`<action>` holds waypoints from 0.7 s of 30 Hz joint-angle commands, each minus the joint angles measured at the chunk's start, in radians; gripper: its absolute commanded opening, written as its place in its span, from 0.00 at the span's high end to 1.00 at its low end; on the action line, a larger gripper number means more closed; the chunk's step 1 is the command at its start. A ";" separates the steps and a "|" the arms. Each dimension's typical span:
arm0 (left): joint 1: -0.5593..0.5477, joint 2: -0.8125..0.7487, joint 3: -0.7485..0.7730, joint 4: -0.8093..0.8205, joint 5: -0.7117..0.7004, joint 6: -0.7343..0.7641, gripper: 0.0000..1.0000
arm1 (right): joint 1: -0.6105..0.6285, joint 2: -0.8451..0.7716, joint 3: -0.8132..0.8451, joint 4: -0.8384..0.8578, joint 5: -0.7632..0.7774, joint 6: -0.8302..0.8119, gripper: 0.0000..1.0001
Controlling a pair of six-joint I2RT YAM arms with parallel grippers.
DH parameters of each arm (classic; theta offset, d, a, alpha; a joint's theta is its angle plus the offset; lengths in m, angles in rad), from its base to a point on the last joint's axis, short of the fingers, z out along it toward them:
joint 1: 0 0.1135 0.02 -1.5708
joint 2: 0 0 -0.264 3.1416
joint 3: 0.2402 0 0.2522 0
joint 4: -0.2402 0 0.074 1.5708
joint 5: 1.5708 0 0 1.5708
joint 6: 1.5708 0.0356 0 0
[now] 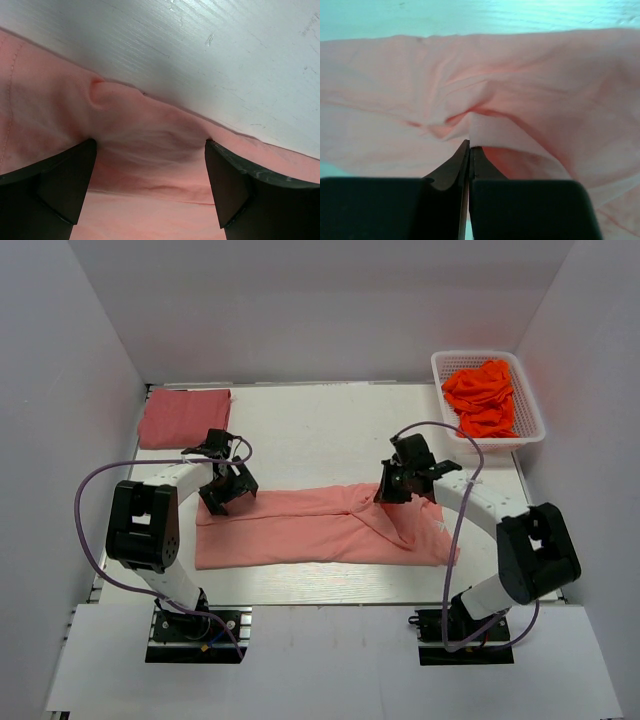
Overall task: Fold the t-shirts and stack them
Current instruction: Fold the other side of the tshirt into a rectangle
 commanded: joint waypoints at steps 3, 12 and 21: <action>0.009 0.018 -0.011 -0.017 -0.032 0.014 0.00 | 0.037 -0.096 -0.089 0.018 -0.196 0.090 1.00; 0.009 0.018 -0.020 -0.017 -0.023 0.014 0.00 | 0.144 -0.130 -0.197 0.162 -0.306 0.261 1.00; 0.009 0.018 -0.011 -0.017 -0.023 0.014 0.00 | 0.238 -0.204 -0.260 0.135 -0.298 0.391 0.10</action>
